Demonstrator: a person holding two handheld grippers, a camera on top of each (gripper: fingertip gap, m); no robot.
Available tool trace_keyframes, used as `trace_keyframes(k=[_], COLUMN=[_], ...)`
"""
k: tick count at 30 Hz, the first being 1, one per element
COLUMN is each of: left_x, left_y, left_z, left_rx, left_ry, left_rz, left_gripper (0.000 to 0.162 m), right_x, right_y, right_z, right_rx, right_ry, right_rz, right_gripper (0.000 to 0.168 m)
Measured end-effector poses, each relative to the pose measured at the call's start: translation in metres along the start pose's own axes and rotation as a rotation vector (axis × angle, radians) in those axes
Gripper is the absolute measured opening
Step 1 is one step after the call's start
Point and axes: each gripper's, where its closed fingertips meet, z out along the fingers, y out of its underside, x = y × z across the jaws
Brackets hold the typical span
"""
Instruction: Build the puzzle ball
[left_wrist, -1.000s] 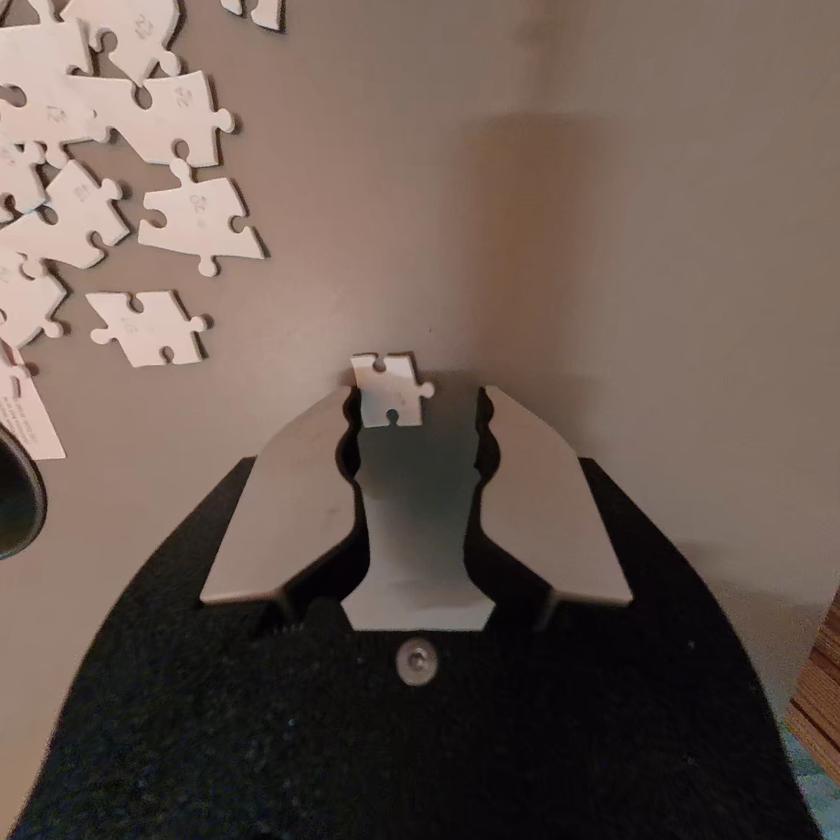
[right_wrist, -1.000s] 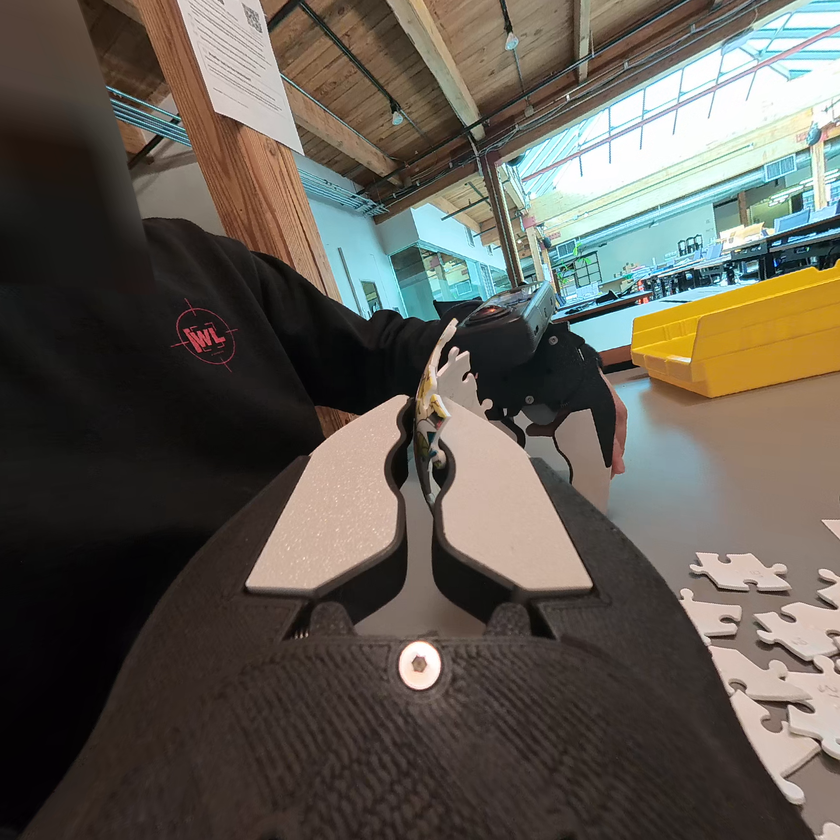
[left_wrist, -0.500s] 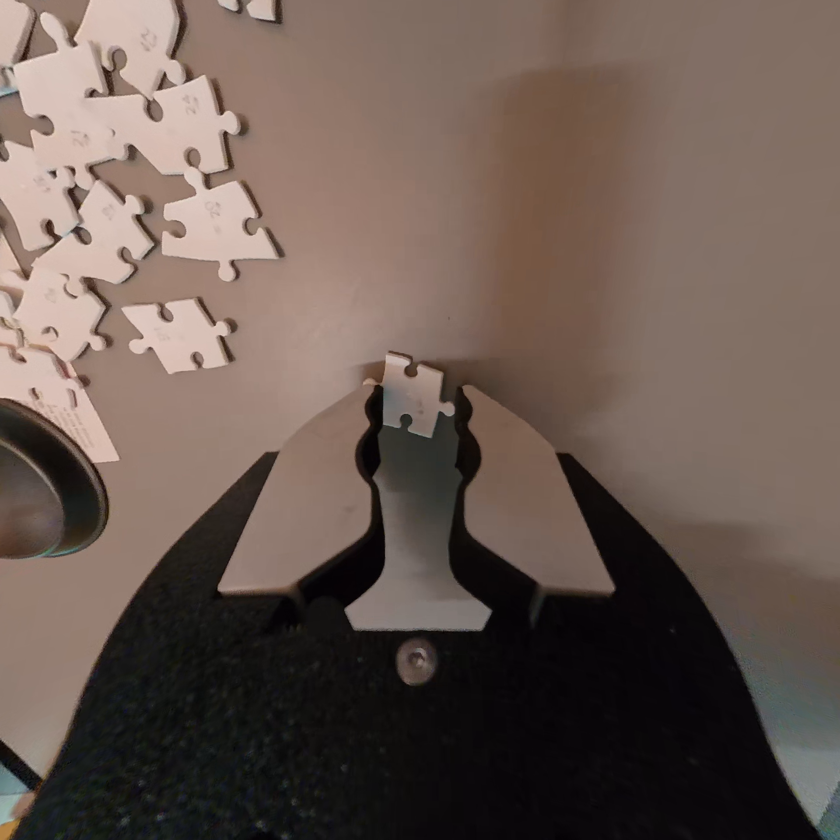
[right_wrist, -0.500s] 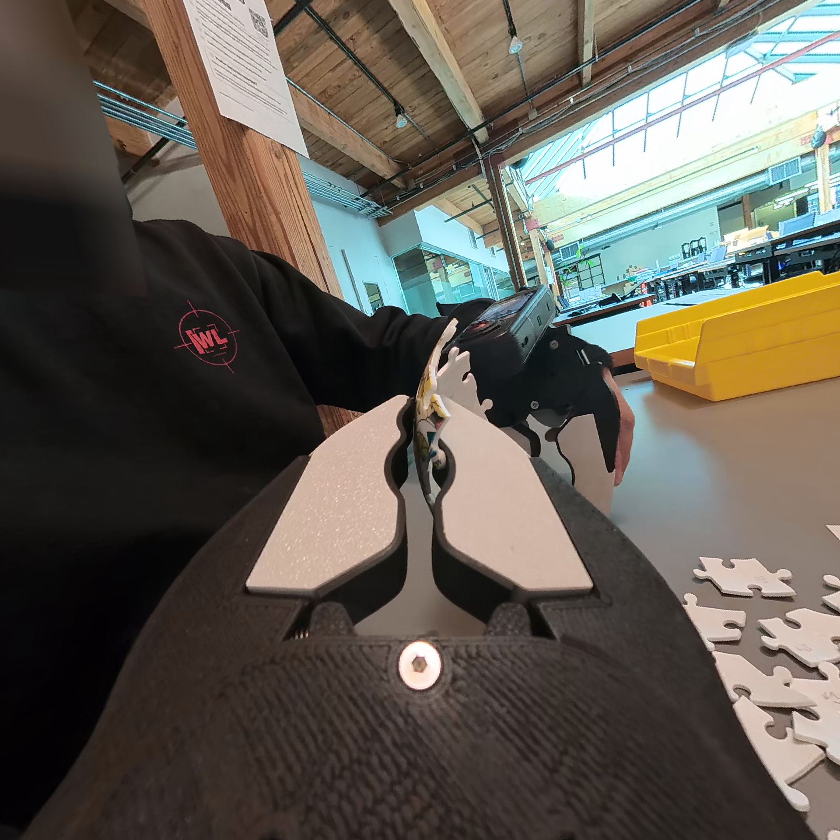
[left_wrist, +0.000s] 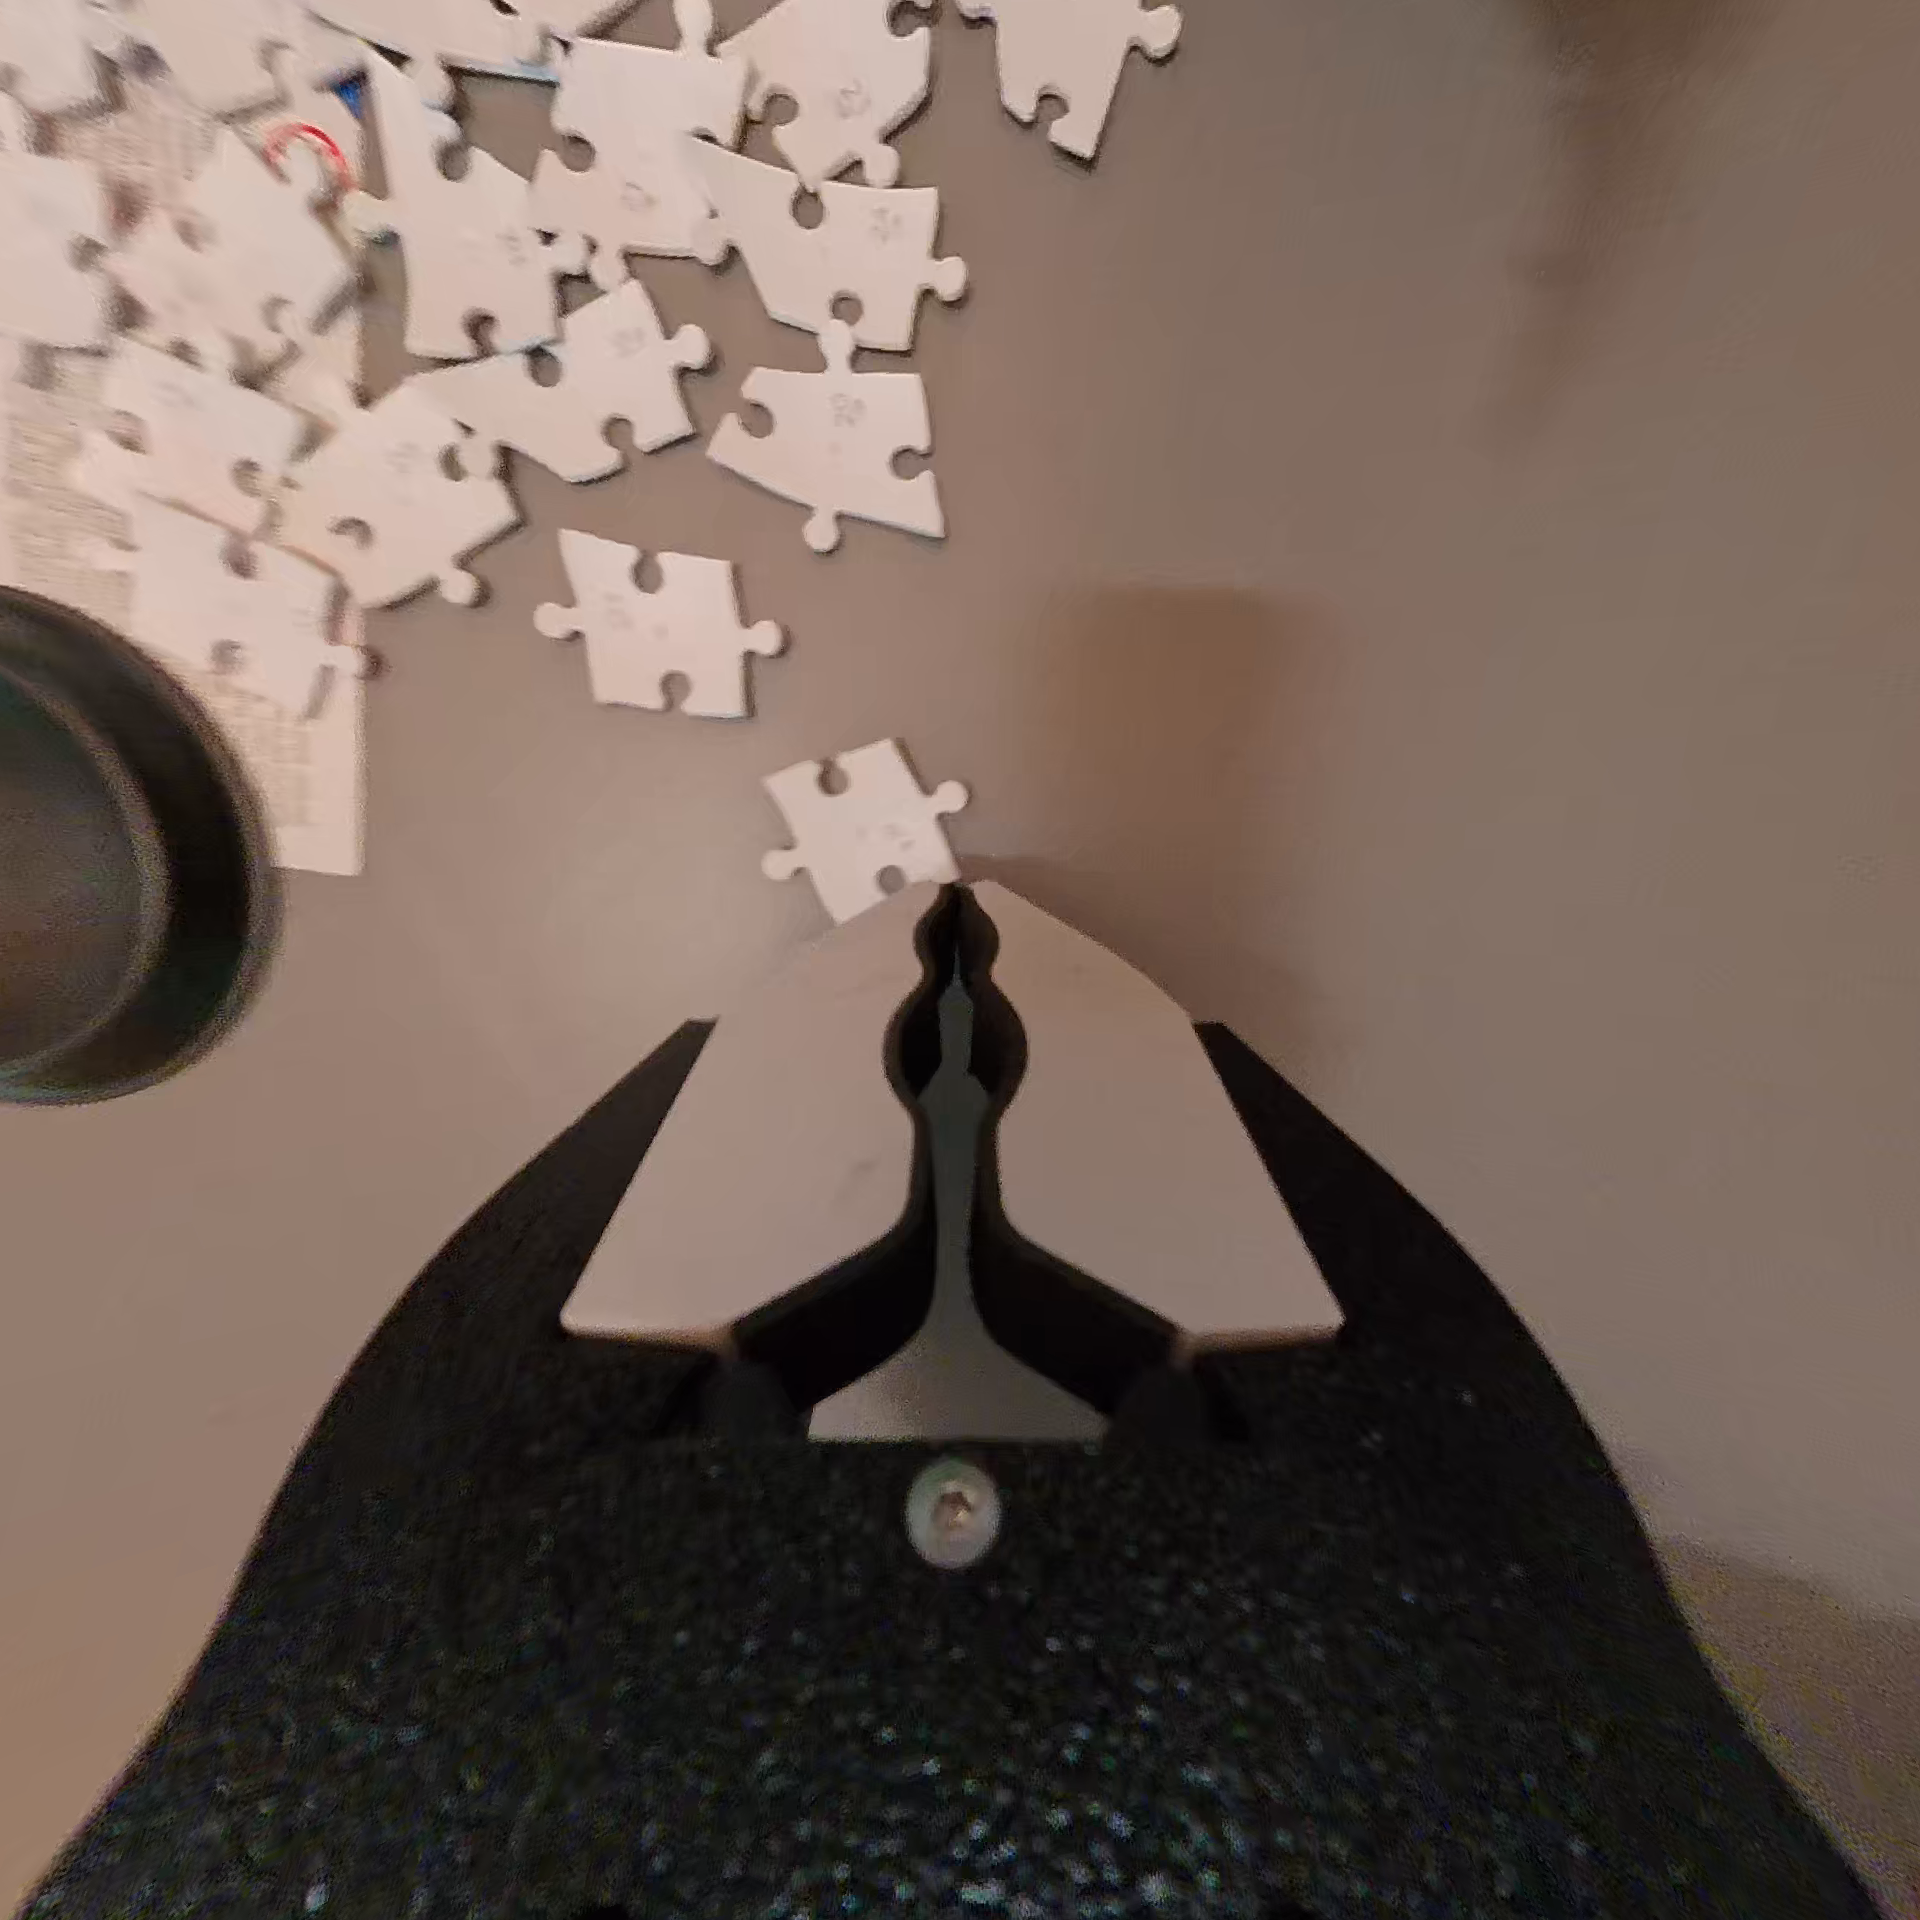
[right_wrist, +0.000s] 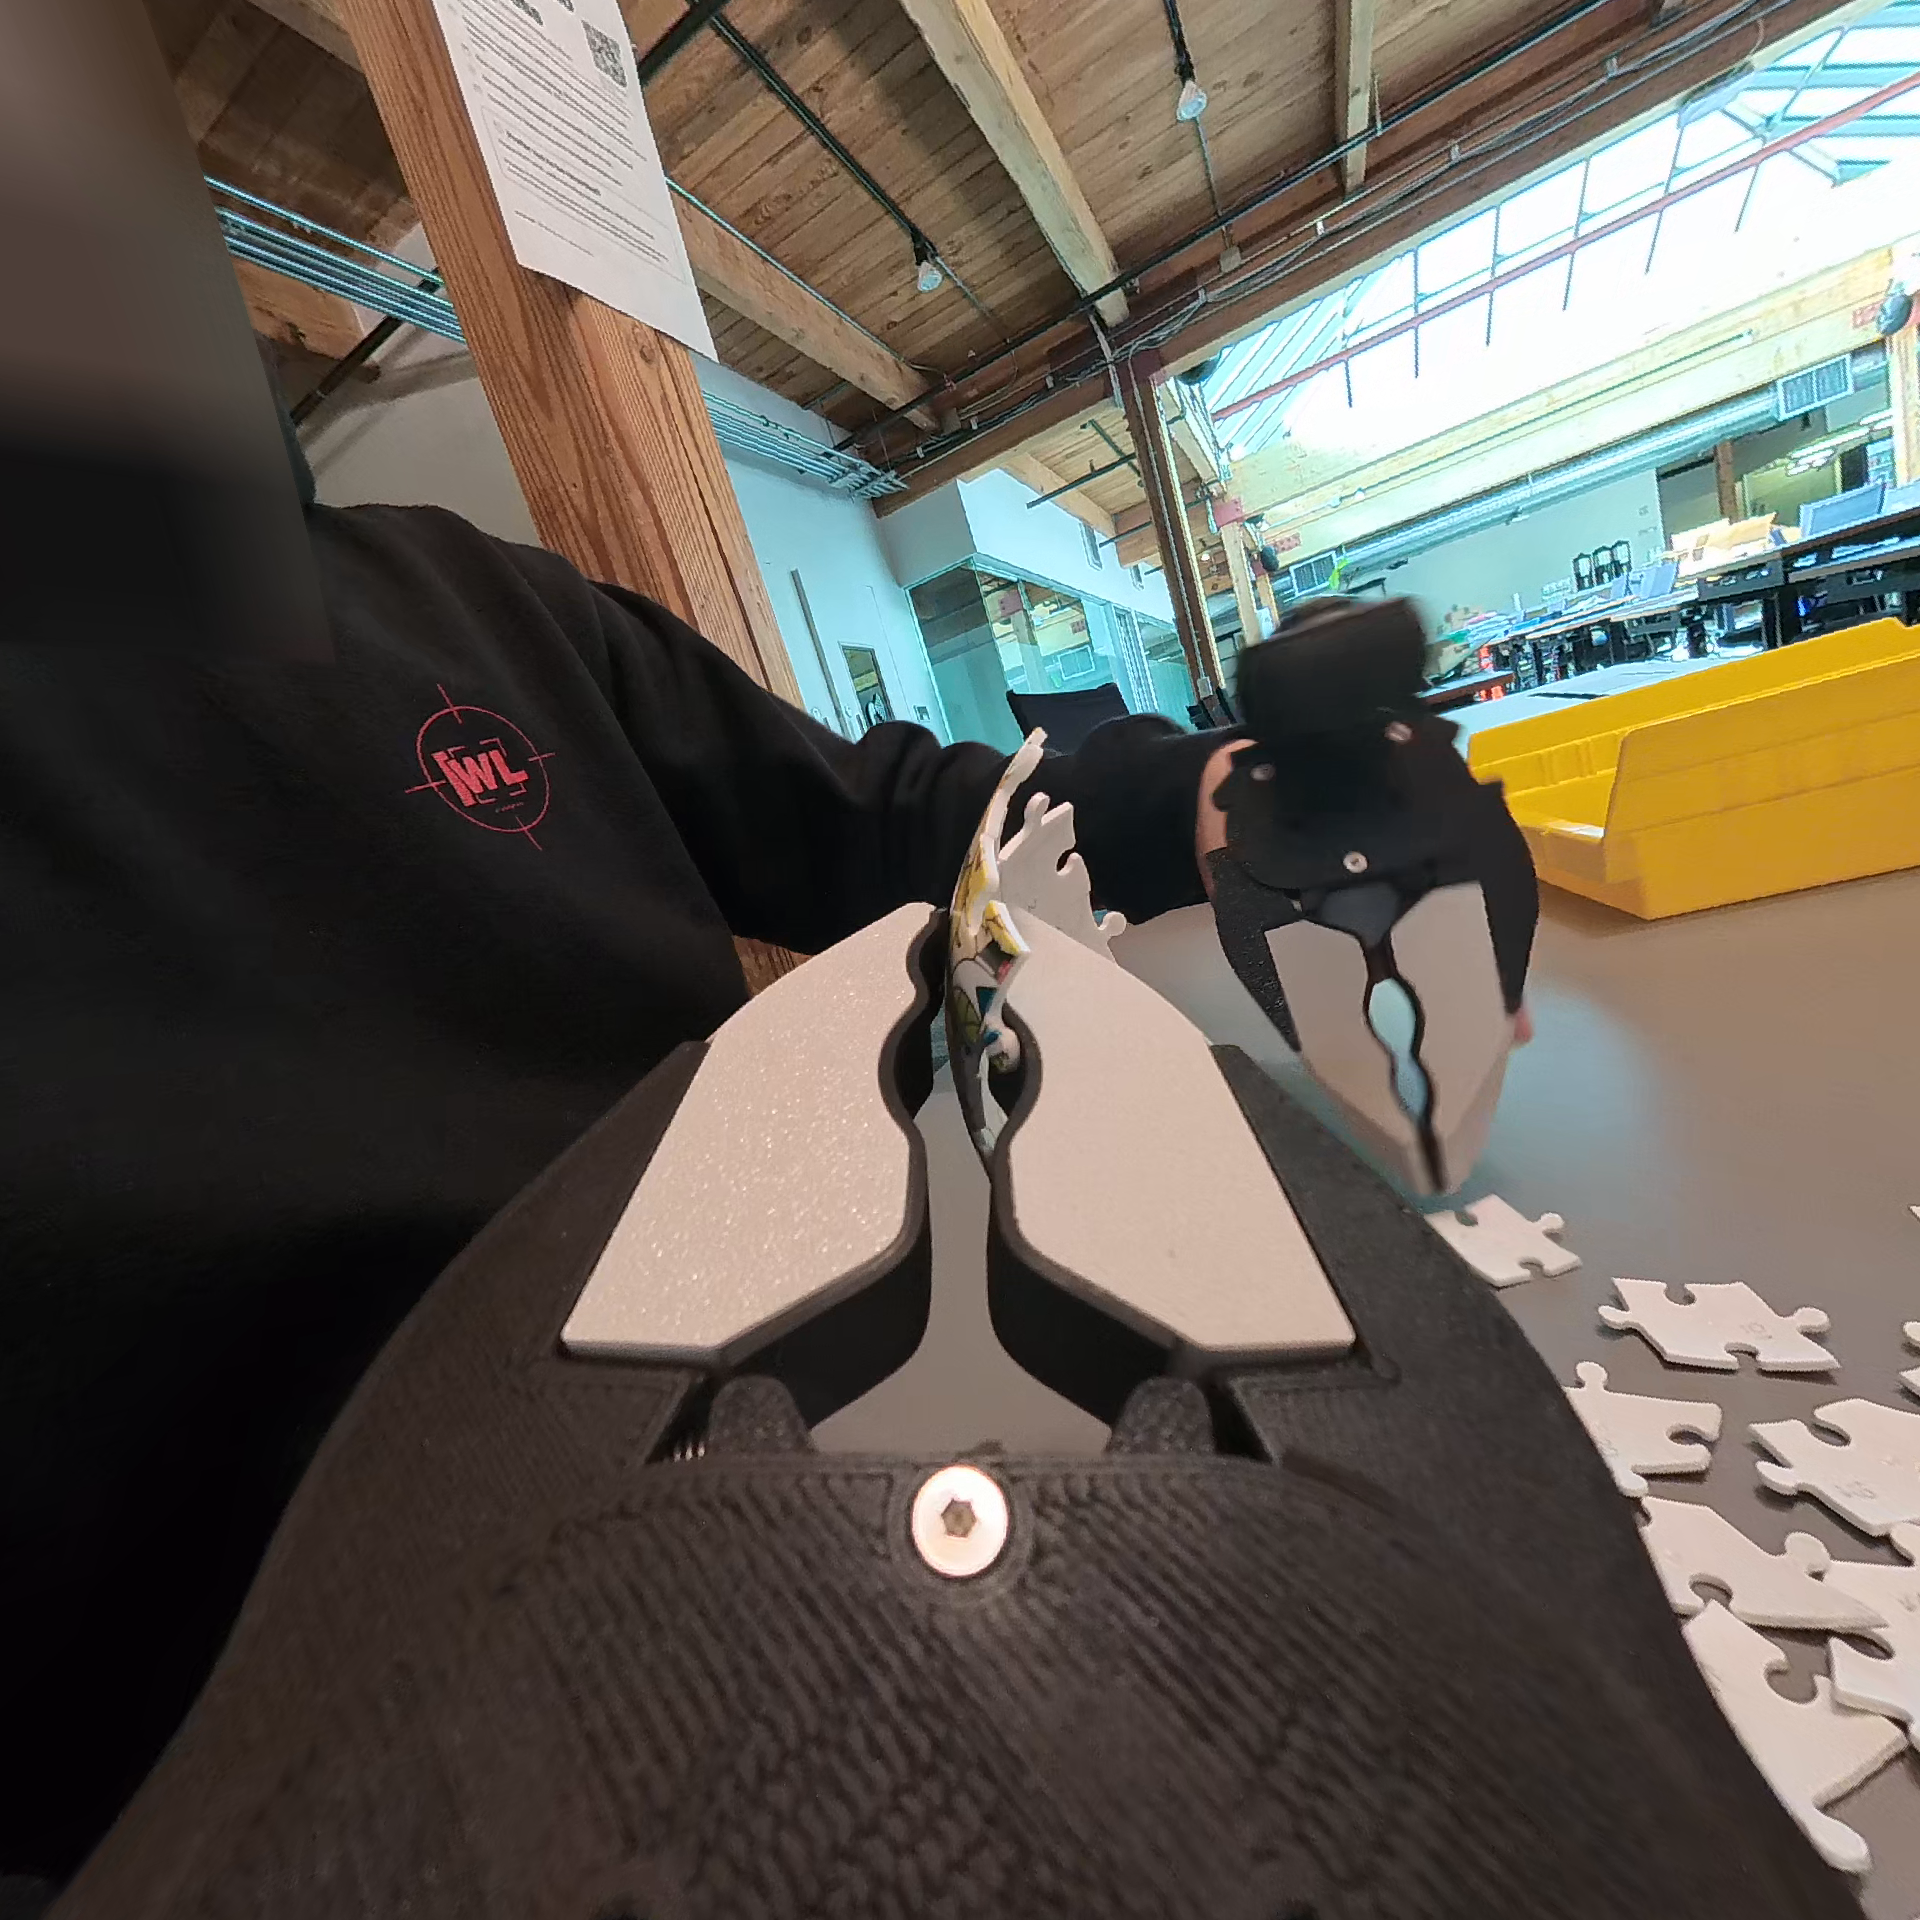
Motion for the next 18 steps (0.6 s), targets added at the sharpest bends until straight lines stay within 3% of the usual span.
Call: trace_keyframes(k=[2, 3, 4, 8, 13, 15, 18], left_x=[-0.016, -0.018, -0.016, -0.009, -0.005, 0.000, -0.005], left_y=[-0.004, -0.005, -0.004, -0.009, -0.016, -0.020, -0.012], left_z=[-0.006, -0.008, -0.007, 0.001, 0.007, 0.008, 0.012], left_rx=[0.015, 0.009, -0.008, -0.014, 0.017, 0.031, -0.010], left_ry=[-0.168, -0.221, -0.242, -0.233, -0.139, -0.112, -0.168], left_rz=[0.113, 0.155, 0.176, 0.047, -0.364, -0.421, -0.402], left_gripper=[0.004, 0.026, 0.036, 0.034, 0.029, 0.033, 0.027], right_x=[0.000, 0.001, 0.001, 0.001, 0.001, 0.001, 0.001], right_y=[-0.001, 0.000, 0.000, 0.000, -0.002, -0.002, -0.003], right_z=[-0.001, -0.001, -0.001, 0.000, -0.002, -0.003, -0.003], right_rx=[0.005, 0.006, 0.005, 0.001, 0.010, 0.012, 0.016], right_ry=[0.000, 0.001, 0.003, 0.003, 0.007, 0.010, 0.008], right_rz=[0.002, 0.003, 0.003, 0.001, -0.002, -0.002, -0.002], right_gripper=[0.005, 0.005, 0.005, 0.005, 0.005, 0.005, 0.005])
